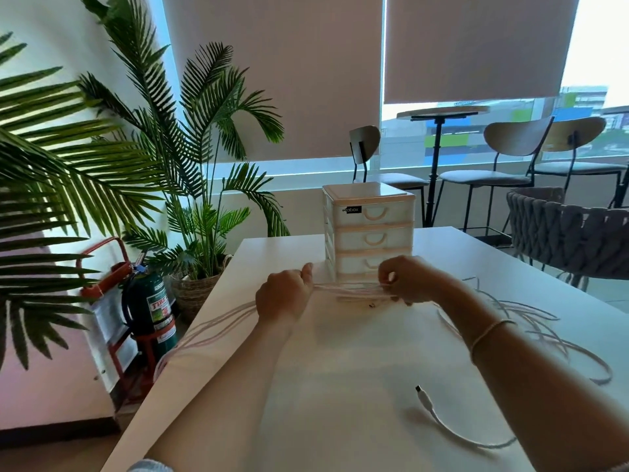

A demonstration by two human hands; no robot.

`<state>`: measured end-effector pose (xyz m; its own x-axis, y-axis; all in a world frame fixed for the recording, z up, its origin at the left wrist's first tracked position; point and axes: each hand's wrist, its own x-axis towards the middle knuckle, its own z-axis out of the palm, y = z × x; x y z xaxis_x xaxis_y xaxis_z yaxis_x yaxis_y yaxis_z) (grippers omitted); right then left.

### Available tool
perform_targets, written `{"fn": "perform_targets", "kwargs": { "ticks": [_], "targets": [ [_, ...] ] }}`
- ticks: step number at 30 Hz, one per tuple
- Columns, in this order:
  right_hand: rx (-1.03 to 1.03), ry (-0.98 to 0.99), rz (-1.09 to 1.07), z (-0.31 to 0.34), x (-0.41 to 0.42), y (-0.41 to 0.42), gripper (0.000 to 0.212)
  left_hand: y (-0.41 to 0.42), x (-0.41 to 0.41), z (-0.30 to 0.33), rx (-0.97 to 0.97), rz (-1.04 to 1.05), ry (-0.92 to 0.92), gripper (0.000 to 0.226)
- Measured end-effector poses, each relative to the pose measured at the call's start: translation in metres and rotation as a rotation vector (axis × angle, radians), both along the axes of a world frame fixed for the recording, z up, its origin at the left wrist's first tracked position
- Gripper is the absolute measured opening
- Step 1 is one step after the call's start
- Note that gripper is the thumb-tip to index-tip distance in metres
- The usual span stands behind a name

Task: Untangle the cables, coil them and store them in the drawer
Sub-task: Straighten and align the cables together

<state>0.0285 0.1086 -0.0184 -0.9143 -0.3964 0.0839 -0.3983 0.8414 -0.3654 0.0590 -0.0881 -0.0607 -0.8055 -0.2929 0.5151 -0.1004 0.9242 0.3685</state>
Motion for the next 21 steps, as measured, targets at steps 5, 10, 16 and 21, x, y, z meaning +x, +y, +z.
{"fn": "perform_targets", "kwargs": {
  "ticks": [5,10,16,21],
  "targets": [
    [0.178,0.106,-0.173,0.005,-0.015,0.040,0.039,0.001,0.000,0.000,-0.035,0.003,-0.023,0.055],
    [0.252,0.270,-0.317,0.012,-0.012,0.051,0.037,0.008,0.000,-0.001,-0.072,-0.013,-0.025,0.055],
    [0.413,0.429,-0.693,0.019,-0.012,0.088,0.040,-0.009,0.000,0.002,-0.032,0.021,0.023,0.057],
    [0.121,0.206,-0.963,0.015,-0.009,0.088,0.052,-0.005,0.001,-0.003,-0.060,0.012,0.003,0.057]
  ]
}}
